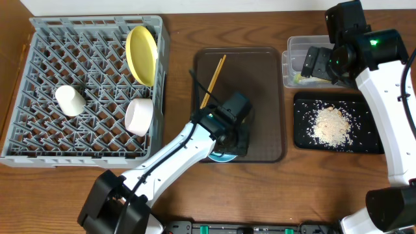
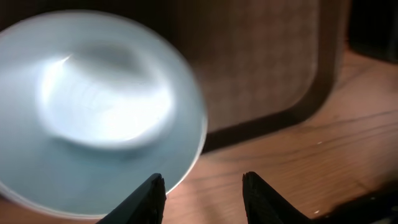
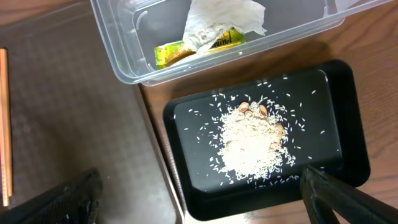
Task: Sort waste into correct bins and load items into the dishwasher
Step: 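Grasp the rim of the light-blue bowl with the left gripper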
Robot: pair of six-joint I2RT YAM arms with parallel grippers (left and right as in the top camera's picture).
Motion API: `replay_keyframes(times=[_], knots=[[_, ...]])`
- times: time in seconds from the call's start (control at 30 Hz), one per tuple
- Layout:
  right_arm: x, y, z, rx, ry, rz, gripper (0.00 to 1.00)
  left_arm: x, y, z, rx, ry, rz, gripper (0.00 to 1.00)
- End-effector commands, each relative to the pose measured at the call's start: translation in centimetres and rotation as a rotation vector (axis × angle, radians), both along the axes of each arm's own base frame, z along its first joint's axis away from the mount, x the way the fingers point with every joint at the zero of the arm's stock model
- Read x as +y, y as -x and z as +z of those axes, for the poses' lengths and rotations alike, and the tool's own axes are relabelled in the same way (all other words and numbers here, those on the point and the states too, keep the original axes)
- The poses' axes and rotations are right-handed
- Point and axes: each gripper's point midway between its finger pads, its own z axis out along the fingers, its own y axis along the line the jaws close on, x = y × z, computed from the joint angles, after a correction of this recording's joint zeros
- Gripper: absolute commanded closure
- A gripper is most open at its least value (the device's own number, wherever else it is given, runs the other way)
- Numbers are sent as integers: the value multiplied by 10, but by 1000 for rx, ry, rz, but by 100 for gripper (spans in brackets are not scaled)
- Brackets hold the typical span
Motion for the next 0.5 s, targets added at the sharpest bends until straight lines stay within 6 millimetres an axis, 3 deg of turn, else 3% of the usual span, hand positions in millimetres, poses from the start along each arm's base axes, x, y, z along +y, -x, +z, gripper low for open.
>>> replay_keyframes(times=[0.0, 0.17, 0.33, 0.47], knots=[[-2, 1, 5, -15, 4, -11, 1, -23, -12, 0, -75, 34, -39, 57], [-2, 1, 5, -15, 4, -11, 1, -9, -35, -37, -148, -147, 70, 50], [-2, 1, 5, -15, 4, -11, 1, -4, -28, -73, -63, -216, 89, 51], [-2, 1, 5, -15, 4, -12, 1, -4, -28, -74, -57, -211, 127, 63]])
